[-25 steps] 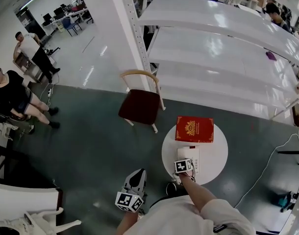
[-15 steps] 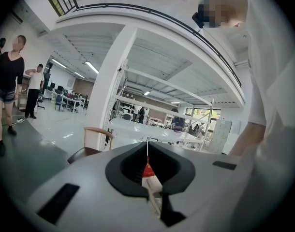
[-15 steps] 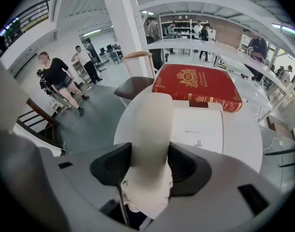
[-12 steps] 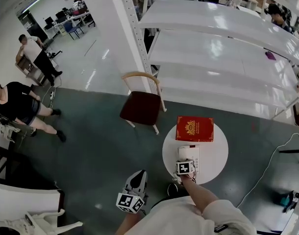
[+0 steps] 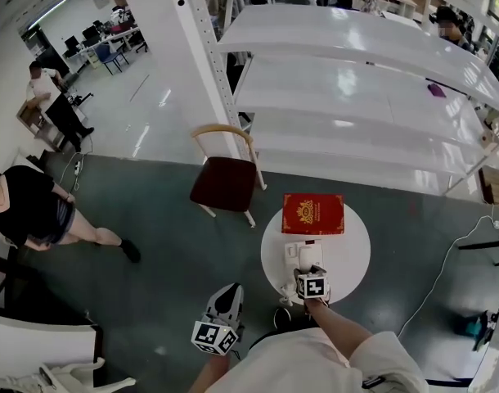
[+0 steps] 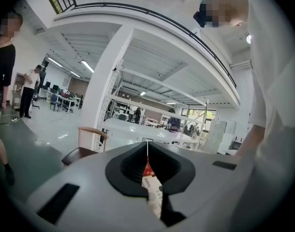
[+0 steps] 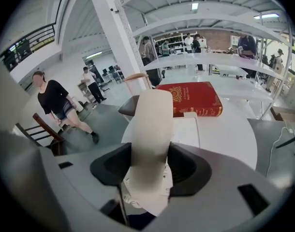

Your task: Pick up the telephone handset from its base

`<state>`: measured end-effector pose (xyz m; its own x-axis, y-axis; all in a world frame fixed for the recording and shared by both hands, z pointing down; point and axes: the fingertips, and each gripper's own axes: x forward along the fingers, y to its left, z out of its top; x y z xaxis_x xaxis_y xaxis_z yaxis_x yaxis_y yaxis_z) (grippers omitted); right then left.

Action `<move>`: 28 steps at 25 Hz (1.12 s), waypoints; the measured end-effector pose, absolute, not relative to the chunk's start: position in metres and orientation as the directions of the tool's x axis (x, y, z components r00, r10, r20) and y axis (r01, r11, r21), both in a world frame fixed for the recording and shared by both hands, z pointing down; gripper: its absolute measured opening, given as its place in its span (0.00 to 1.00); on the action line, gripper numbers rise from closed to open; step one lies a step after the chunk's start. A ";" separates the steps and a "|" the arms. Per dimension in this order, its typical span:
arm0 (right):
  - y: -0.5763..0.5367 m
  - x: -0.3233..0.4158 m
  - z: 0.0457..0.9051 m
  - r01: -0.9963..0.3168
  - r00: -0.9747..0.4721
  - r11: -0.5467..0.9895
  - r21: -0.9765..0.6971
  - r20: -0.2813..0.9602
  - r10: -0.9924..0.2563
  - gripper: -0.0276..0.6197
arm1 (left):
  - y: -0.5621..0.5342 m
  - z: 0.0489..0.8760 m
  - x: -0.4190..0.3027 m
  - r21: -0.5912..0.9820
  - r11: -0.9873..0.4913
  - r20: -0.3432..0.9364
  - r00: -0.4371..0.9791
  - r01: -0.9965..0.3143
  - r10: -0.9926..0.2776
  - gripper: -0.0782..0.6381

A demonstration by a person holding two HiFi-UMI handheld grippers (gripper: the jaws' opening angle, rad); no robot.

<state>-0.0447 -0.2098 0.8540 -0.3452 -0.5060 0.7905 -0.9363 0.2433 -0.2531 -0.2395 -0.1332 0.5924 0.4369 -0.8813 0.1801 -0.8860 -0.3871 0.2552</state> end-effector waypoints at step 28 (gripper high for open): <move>-0.178 0.039 0.618 -0.874 -0.464 0.371 -0.313 0.310 -0.830 0.40 | -0.143 0.588 -0.166 0.229 -0.476 0.137 0.512 -0.849 -0.848 0.14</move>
<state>0.0395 -0.1779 0.6181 -0.4635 -0.8300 0.3101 -0.8742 0.3712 -0.3132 -0.1664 -0.1428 0.5882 0.5122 -0.8479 0.1370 -0.8491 -0.4759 0.2293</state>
